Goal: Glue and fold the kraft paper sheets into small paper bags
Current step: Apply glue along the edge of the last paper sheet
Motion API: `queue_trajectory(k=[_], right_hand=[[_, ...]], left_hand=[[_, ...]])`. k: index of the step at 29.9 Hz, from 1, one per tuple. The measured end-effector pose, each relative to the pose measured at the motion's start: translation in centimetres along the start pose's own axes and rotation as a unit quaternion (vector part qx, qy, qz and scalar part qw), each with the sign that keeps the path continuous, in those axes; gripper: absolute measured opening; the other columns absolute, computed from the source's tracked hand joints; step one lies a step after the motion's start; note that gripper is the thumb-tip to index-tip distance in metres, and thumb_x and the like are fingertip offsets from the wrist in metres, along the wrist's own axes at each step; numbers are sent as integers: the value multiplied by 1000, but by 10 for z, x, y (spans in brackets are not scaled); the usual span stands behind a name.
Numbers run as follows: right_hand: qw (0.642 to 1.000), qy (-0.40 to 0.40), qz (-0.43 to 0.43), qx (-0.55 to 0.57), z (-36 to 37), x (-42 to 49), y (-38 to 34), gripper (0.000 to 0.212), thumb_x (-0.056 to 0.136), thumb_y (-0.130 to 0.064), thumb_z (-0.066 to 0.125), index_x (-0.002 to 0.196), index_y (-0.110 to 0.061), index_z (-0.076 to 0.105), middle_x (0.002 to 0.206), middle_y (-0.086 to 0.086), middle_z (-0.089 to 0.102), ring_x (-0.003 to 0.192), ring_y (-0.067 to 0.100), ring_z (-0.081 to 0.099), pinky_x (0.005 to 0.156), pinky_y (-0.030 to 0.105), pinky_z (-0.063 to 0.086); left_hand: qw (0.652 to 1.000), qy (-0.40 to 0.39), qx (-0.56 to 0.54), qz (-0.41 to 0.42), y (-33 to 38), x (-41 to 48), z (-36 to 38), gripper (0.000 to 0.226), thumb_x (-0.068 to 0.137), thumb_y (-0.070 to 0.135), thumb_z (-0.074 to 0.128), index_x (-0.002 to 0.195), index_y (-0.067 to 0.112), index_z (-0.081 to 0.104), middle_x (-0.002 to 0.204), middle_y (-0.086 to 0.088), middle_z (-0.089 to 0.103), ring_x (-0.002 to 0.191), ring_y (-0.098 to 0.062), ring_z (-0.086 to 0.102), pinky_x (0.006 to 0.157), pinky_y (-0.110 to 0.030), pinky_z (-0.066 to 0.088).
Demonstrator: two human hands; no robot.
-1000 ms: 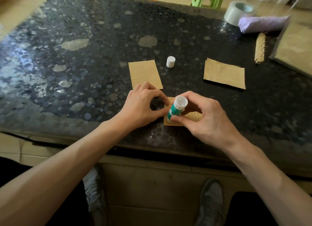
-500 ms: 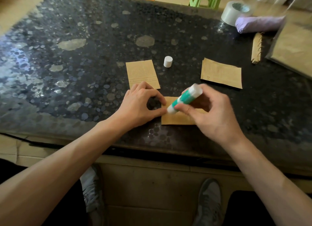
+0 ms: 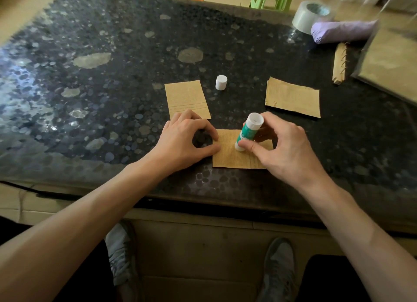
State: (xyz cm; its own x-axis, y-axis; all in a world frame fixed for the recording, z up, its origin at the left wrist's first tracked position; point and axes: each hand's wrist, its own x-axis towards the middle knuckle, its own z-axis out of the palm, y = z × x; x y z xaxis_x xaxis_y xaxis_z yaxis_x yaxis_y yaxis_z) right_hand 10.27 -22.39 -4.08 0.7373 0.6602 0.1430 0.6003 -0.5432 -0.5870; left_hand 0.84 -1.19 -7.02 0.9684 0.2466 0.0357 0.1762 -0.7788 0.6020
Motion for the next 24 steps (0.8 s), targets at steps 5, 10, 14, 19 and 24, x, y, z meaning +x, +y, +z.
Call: queue_trajectory(k=[5,10,14,19,24], right_hand=[[1000,22,11,-2,4,0,2,41,81,-55,79,110,-31,63,92,-29,56,90,-16,59,72,1,45],[973,93,91,193,-13,2,5,23,85,-42,83,101,-29,74,95,-11,76,92,4,71,81,25,59],[906,157,177,350,-27,6,5,27,86,-29,84,110,-23,72,102,-2,78,91,12,76,87,35,62],[901,99,211,367,-23,10,9,34,85,-23,85,115,-24,68,103,-6,80,98,9,76,89,31,59],[936,100,179,286,-9,29,2,25,89,-32,81,109,-40,69,101,-23,71,96,-10,67,69,8,51]], left_hand=[[1000,1,2,0,-1,0,1,25,80,54,75,101,42,68,115,9,50,119,-14,44,103,-37,36],[1000,4,-4,0,-2,-1,2,26,80,55,75,102,40,71,115,9,51,119,-14,44,104,-38,37],[1000,0,1,-5,-1,-1,1,29,80,55,73,104,39,71,117,10,51,119,-13,43,104,-36,35],[1000,-18,9,-3,0,-2,-2,28,84,53,71,108,39,71,119,11,49,120,-11,41,104,-35,36],[999,-36,30,11,0,-3,-7,29,91,52,61,115,38,71,121,10,49,123,-13,42,106,-34,37]])
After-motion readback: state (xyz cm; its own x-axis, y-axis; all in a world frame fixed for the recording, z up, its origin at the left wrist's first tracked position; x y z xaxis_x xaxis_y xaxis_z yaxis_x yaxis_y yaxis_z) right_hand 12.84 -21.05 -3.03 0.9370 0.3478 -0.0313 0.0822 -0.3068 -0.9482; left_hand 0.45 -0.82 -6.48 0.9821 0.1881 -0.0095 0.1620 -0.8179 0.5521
